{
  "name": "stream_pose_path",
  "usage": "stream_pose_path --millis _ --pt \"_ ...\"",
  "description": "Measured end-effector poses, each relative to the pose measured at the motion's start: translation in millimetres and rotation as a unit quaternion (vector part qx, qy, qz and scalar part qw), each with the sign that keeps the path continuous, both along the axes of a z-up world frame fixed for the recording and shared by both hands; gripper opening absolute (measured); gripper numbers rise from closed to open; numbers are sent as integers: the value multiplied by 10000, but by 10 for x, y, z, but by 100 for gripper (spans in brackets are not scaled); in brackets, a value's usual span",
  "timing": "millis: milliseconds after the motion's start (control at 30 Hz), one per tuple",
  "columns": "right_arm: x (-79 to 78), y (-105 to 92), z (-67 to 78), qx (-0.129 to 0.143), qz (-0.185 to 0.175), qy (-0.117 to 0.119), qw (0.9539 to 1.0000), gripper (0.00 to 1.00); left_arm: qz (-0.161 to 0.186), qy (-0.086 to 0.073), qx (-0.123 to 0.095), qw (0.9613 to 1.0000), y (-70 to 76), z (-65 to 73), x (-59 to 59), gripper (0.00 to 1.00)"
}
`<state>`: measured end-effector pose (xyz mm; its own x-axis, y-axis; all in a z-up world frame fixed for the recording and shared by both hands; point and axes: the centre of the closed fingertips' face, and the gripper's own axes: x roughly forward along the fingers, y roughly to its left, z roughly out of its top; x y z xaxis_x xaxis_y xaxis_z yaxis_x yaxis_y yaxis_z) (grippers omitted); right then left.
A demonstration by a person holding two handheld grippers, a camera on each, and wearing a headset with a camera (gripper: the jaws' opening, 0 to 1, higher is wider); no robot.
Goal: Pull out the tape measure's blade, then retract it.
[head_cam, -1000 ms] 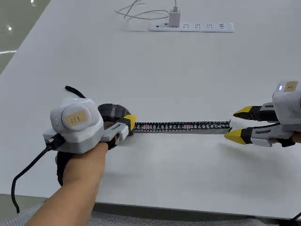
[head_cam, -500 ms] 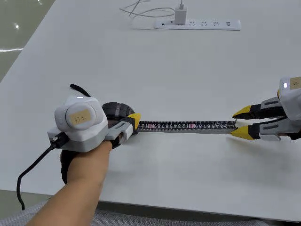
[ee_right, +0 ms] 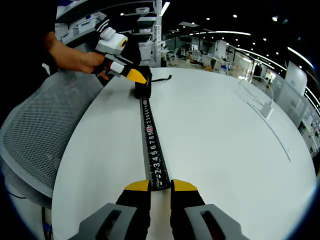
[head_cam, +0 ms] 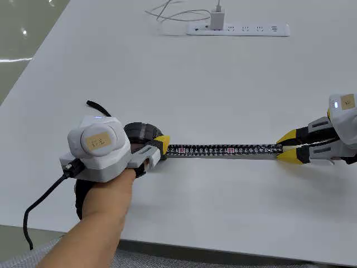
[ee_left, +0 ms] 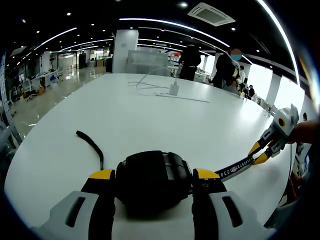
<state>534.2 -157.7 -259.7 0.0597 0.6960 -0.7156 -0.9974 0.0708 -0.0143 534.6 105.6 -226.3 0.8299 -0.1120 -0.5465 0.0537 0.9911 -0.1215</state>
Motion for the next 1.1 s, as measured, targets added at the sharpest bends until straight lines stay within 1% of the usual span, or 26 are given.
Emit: stream_pose_path --millis 100,367,500,600,1100 --pt "0 -2 3 23 -39 75 10000 10 5 3 6 10000 1 -1 0 58" --pt "-6 -11 -1 -7 -58 112 9999 9 -37 7 0 10000 -4 4 -5 57" --pt "-47 -14 -2 -30 -61 160 9998 8 -108 0 -11 9999 -3 5 -6 57" --pt "-79 -21 -3 -19 -60 163 9998 8 -156 -3 -13 9999 -3 4 -8 57" --pt "-84 -13 -14 -6 -115 130 9998 8 -150 -59 75 9998 0 -2 -14 54"
